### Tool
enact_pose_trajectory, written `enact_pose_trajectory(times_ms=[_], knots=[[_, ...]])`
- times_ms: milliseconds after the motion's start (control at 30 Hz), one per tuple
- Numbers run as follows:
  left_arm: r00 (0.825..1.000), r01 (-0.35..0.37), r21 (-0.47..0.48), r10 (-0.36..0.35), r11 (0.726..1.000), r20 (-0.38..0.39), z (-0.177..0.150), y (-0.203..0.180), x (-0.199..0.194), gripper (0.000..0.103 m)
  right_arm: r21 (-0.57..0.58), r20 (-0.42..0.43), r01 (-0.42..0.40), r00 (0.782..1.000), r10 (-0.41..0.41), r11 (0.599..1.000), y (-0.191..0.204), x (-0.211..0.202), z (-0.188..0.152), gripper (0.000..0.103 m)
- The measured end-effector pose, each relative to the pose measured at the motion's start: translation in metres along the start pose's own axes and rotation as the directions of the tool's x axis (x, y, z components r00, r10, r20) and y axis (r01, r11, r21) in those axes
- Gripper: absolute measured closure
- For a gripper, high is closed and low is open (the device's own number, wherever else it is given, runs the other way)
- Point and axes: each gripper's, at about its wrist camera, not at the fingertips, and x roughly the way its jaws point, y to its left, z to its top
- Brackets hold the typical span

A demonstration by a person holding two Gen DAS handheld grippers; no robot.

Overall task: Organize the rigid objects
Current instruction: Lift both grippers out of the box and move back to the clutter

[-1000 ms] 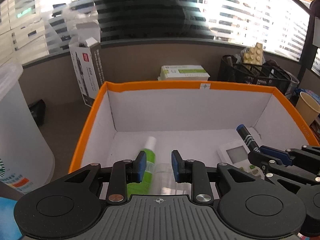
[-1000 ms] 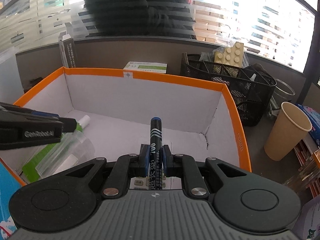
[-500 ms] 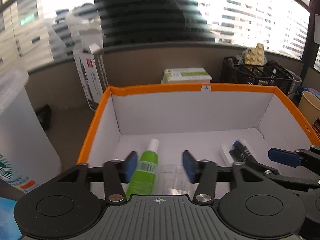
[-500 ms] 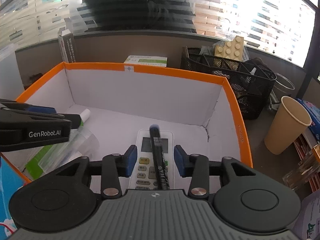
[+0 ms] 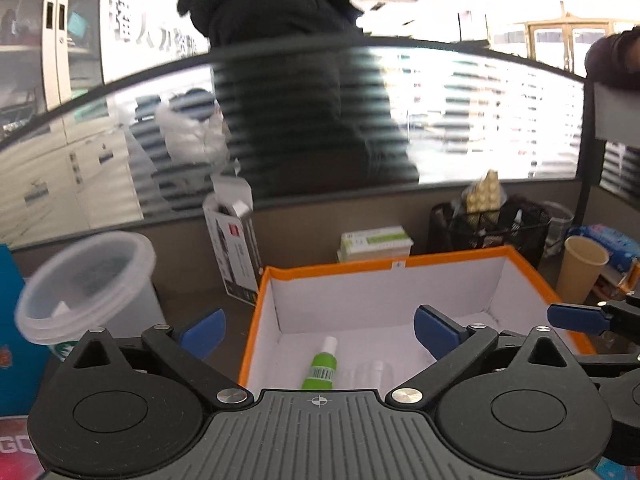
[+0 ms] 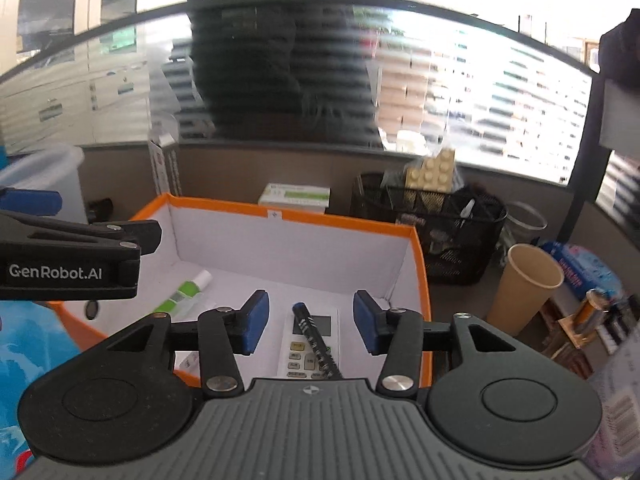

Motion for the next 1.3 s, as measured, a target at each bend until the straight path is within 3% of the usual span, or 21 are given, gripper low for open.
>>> enact_pose_trajectory(times_ms=[200, 333, 533, 767, 967, 1167, 1300], knots=[[0.998, 0.012, -0.005, -0.011, 1.000, 0.060, -0.001, 0.002, -0.044, 0.000, -0.021, 0.067, 0.009, 0.998, -0.007, 1.000, 0.011, -0.044, -0.002, 0.050], [0.995, 0.029, -0.012, -0.028, 1.000, 0.093, -0.006, 0.006, -0.072, 0.000, -0.028, 0.116, 0.011, 0.993, -0.008, 1.000, 0.018, -0.074, -0.008, 0.033], [0.991, 0.061, -0.023, -0.058, 0.998, 0.119, -0.028, 0.012, -0.096, 0.000, -0.043, 0.170, 0.005, 0.985, 0.002, 0.999, 0.022, -0.111, -0.030, 0.033], [0.998, 0.066, -0.037, -0.066, 0.997, 0.000, -0.090, 0.014, -0.071, 0.000, -0.018, 0.117, -0.015, 0.993, 0.017, 1.000, 0.016, -0.107, -0.091, 0.036], [0.986, 0.081, -0.062, -0.089, 0.995, -0.141, -0.138, 0.012, -0.043, 0.000, 0.017, 0.065, -0.022, 0.998, 0.021, 1.000, 0.018, -0.093, -0.136, 0.044], [0.986, 0.071, 0.006, -0.069, 0.997, -0.153, -0.158, 0.000, -0.038, 0.000, -0.002, 0.029, -0.013, 0.999, 0.013, 1.000, 0.018, -0.079, -0.152, 0.053], [0.981, 0.085, 0.040, -0.077, 0.996, -0.176, -0.163, -0.010, -0.030, 0.000, 0.040, 0.020, 0.020, 1.000, -0.021, 0.999, -0.005, -0.066, -0.145, 0.053]])
